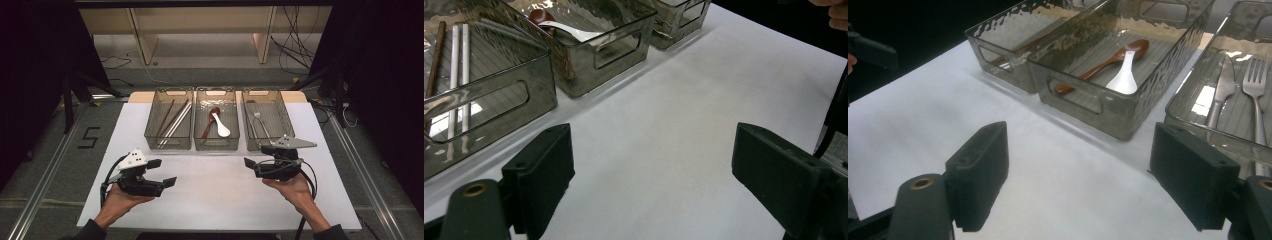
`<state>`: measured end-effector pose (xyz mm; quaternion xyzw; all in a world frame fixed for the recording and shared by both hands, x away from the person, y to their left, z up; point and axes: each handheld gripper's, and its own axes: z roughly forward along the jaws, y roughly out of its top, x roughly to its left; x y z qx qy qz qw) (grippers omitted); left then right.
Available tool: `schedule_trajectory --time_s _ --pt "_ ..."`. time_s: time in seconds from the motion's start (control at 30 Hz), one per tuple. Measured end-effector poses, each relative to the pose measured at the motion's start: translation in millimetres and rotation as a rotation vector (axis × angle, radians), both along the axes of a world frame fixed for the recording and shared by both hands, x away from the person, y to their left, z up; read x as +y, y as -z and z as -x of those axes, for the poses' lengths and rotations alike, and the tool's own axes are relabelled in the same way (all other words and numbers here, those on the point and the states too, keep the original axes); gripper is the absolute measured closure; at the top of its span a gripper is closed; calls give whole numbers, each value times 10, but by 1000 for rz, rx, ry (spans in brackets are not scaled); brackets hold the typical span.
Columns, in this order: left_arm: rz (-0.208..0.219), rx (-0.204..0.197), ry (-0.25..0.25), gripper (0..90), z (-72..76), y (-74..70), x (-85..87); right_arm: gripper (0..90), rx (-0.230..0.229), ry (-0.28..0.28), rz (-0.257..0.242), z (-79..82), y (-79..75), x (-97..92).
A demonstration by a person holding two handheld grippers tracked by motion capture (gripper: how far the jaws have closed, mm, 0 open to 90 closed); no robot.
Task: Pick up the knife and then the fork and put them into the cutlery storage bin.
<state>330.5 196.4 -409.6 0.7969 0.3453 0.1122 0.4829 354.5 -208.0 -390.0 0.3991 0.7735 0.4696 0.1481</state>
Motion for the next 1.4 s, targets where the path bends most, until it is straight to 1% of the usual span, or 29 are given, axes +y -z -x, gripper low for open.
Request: schedule_trajectory --time_s 0.1,0.13,0.3,0.33,0.43,0.5,0.63,0.67,0.73,0.93,1.07,1.13,1.2,1.23,1.4 --pt "0 -1 0 164 -1 1 -1 243 -5 -5 -7 42 19 -7" --pt "0 -1 1 165 0 0 -2 244 -16 -6 -3 51 29 -11" --pt "-3 -4 11 165 4 -2 -3 243 -30 3 -1 112 69 -42" --pt "-3 -5 12 165 5 -5 -2 243 -32 5 -9 124 69 -51" --pt "8 -7 11 164 8 -12 7 236 -30 12 -27 164 75 -77" --pt "14 -5 9 163 8 -13 13 232 -34 11 -23 189 96 -87" --pt "24 -6 10 163 11 -16 9 232 -27 11 -17 233 135 -106" --pt "23 -5 11 163 10 -15 9 232 -21 15 -20 246 142 -110" --pt "17 -5 14 163 6 -13 10 232 -23 15 -17 262 154 -127" --pt "23 -9 13 163 10 -18 14 232 -10 22 -16 305 189 -172" --pt "20 -7 15 163 14 -17 7 232 0 21 -11 331 218 -187" --pt "18 -9 16 163 20 -21 10 233 -4 21 -9 342 239 -199" --pt "19 -16 16 163 27 -25 22 234 4 23 -8 352 264 -209" --pt "23 -15 14 163 25 -25 26 234 15 23 -9 361 274 -213" --pt "22 -14 21 162 29 -22 13 231 17 19 -5 394 317 -215"
